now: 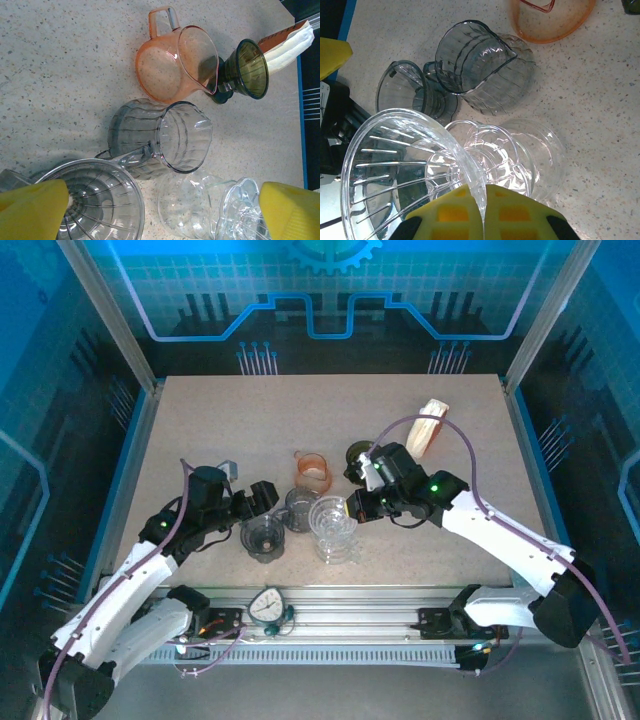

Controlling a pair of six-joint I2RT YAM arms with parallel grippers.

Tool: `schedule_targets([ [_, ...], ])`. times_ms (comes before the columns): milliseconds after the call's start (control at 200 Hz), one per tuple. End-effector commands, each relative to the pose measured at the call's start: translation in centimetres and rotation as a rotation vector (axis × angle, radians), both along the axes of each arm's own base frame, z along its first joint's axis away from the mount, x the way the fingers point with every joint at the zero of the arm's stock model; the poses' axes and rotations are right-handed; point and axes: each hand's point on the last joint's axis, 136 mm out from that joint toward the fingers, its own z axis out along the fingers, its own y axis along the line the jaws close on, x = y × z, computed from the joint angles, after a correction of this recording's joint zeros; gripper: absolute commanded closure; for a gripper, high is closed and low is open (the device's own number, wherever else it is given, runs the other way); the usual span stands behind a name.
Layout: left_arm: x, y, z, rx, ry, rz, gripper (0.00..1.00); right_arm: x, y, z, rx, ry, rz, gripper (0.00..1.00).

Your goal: Place the coffee filter in the dripper

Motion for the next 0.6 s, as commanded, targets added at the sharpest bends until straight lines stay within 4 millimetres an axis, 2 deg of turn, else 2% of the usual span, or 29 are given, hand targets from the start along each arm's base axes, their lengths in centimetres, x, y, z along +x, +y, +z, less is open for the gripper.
schedule_targets([
  [0,0.0,0.0,0.7,0.014,-0.027,-0.012,0.01,0.4,0.5,0.3,0.008,-0.021,-0.002,1.0],
  [330,-0.1,0.0,0.3,0.015,-0.016,-0.009,0.01,0.3,-0.5,-1.0,-0.043,-0.007,-0.019,1.0],
  [595,-0.1,0.0,0.2,0.016,-0.015,-0.008,0.01,0.0,-0.4,-2.2,-0.044,0.02,-0.018,1.0],
])
